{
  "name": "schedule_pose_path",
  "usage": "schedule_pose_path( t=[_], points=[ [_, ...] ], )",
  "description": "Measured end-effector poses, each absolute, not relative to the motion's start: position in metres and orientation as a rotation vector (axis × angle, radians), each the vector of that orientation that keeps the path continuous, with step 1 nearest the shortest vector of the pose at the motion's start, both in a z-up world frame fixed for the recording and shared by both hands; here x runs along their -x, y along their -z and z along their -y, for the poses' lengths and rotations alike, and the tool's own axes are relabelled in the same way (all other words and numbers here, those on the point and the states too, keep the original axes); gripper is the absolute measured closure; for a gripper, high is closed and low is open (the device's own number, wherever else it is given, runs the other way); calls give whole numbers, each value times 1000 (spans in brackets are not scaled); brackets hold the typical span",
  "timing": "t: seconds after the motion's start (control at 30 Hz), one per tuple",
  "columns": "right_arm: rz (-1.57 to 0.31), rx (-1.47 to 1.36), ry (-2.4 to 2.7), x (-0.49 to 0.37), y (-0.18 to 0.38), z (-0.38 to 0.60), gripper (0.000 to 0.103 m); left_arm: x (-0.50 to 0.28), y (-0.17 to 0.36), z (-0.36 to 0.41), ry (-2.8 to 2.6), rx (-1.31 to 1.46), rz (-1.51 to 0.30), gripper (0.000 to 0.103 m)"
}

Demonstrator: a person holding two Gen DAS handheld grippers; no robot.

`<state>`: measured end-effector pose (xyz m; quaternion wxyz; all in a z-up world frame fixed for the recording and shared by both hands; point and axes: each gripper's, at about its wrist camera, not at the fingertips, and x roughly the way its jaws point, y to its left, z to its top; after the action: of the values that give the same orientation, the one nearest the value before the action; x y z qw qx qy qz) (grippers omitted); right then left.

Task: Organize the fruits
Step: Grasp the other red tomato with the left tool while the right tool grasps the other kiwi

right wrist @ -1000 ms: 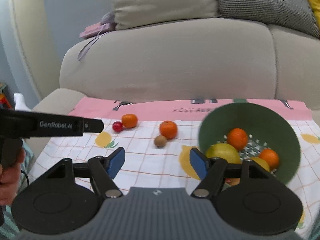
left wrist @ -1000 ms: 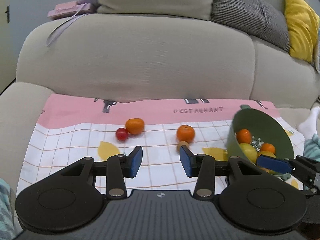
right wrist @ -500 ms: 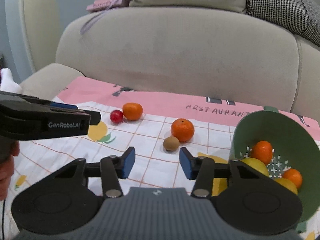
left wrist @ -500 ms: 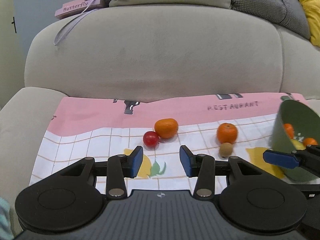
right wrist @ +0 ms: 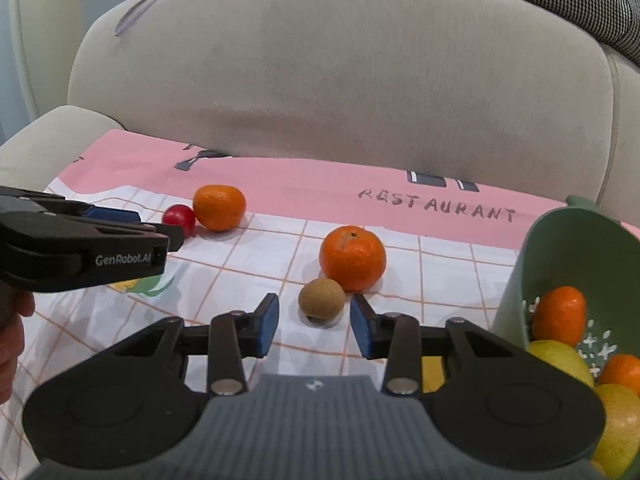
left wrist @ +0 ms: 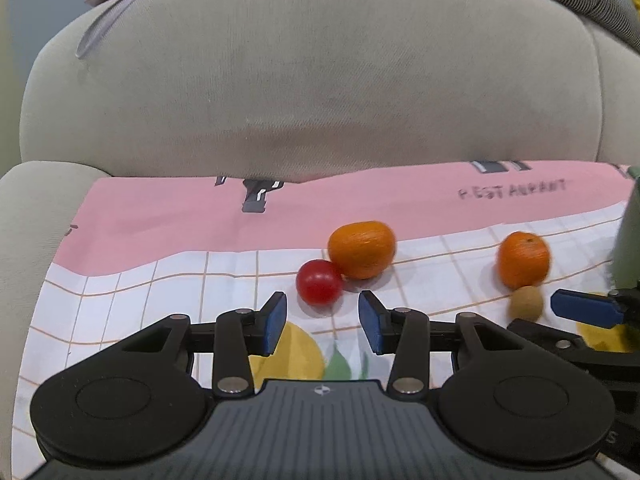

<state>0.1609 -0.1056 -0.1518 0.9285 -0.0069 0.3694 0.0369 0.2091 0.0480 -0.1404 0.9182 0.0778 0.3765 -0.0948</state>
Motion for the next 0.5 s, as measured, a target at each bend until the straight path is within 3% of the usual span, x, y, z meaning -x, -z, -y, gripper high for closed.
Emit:
schedule_pose_path(
  t=[0.2,0.5],
  points=[
    [-762,-7,-79,-169,163,109,67,-222,152,-48,202,-169,-775,55],
    [-745,-1,-83,-171,166,110,76,-229,154,-43,219,-192,-764,66]
  ],
)
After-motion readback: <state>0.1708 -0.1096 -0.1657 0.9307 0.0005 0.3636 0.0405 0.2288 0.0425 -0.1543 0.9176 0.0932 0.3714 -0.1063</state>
